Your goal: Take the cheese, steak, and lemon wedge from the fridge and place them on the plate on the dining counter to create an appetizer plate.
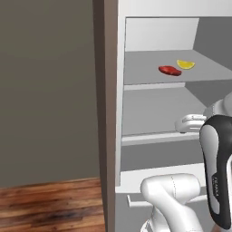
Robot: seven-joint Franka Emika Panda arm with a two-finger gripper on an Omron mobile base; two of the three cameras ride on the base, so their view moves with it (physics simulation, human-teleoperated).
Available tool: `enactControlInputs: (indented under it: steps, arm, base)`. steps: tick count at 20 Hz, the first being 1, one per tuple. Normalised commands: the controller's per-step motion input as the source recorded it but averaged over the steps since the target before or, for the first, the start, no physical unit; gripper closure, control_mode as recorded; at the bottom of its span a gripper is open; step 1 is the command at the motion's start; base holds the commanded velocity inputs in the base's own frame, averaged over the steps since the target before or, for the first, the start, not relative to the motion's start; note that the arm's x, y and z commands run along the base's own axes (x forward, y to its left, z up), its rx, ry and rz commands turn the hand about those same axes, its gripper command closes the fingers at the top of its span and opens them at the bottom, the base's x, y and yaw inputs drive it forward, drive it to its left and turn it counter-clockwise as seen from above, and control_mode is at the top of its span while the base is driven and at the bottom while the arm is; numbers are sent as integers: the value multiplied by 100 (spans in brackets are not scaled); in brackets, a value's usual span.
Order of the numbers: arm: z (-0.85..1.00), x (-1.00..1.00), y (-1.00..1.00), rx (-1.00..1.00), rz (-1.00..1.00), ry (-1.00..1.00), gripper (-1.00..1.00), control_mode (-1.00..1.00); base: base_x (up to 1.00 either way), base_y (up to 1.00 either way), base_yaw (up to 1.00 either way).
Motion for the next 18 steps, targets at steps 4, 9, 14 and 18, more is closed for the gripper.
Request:
enactControlInputs:
  steps: [4, 9, 14, 18]
  arm:
    - [0, 3, -3, 0, 2, 0, -100, -100]
    - [25, 1, -4, -2, 2, 0, -100, -100]
    - [59, 0, -2, -4, 1, -1, -100, -100]
    - [56, 0, 0, -6, 0, -2, -100, -100]
  base:
    - [15, -10, 7]
    - [0, 0, 0]
    - [0, 0, 0]
    - [0, 0, 0]
